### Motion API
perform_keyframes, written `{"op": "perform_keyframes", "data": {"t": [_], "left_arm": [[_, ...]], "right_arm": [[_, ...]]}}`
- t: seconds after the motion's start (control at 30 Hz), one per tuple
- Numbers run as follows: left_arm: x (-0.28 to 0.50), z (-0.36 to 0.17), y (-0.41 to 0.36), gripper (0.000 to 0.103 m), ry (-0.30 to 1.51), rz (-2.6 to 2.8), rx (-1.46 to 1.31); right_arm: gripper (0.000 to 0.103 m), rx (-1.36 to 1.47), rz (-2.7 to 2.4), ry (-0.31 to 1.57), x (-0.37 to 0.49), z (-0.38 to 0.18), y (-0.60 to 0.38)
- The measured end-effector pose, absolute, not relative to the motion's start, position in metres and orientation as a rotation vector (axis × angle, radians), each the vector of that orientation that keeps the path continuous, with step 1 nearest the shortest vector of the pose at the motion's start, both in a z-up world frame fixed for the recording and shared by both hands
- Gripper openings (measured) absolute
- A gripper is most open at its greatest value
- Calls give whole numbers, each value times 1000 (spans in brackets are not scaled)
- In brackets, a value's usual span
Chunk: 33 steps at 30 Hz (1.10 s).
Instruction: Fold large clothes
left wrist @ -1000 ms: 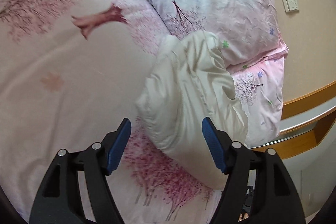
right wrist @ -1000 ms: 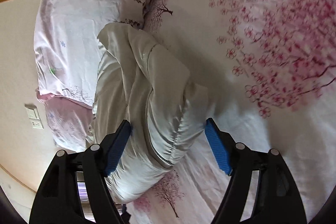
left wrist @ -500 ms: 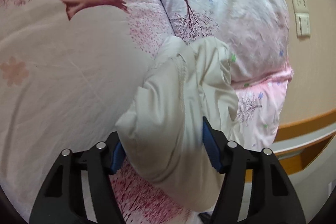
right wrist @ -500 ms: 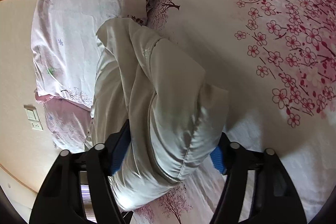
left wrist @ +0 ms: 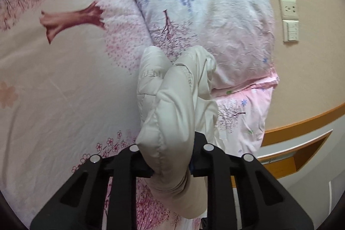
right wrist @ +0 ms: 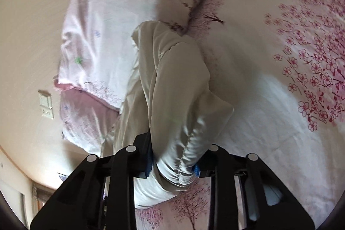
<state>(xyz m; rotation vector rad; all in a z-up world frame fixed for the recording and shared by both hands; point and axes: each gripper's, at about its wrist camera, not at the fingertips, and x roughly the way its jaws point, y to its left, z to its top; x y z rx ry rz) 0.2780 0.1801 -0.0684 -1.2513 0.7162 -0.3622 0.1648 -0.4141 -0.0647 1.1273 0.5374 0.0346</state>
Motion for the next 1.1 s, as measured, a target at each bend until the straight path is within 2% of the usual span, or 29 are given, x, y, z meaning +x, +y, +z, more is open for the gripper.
{"op": "perform_keyframes", "data": {"t": [0.4,0.63,0.67,0.8,0.93,1.03,1.1], "left_arm": [[199,-58,235,22,708,-338,-1225],[149,-77,256,23,720,-322,-1248],[146,-81,257,25,723,-320,-1254],[142,-99,259,35,741,-308,-1294],[139,-97,260,55,718,-306,-1264],[136,-94,260,62,698,-307,-1245],[135,-93,259,63,693,-304,-1232]], "right_arm": [[28,1043,162,594,109,-61,-369],[29,980,139,625,63,-69,-344],[30,960,127,632,59,-70,-342],[48,868,28,668,50,-70,-341],[60,767,-98,621,36,-54,-343],[60,635,-246,520,27,-27,-339],[59,541,-226,473,31,-6,-323]]}}
